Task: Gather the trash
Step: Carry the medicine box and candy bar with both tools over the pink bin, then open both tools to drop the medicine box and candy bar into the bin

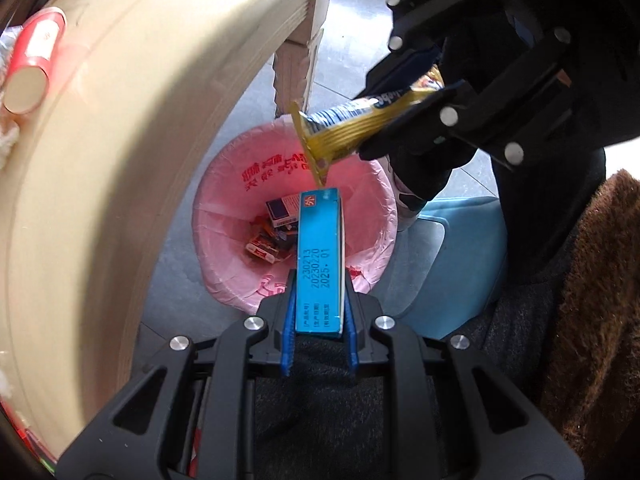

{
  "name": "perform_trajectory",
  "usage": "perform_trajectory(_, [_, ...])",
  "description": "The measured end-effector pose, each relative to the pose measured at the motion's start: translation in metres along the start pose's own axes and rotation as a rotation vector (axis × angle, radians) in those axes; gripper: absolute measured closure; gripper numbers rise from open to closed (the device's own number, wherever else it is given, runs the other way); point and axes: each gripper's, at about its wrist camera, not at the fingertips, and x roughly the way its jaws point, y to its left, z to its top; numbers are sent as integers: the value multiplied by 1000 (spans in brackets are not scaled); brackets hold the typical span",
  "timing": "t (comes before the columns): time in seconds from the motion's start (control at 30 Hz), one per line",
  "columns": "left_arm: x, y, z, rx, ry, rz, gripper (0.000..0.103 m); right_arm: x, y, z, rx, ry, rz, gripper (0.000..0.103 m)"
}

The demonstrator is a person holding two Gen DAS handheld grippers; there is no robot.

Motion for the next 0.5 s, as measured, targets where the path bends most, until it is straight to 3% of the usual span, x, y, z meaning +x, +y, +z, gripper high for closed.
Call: perform_trajectory(0.5, [65,27,5,-87,41,-94,83,67,-38,-16,100,48,3,85])
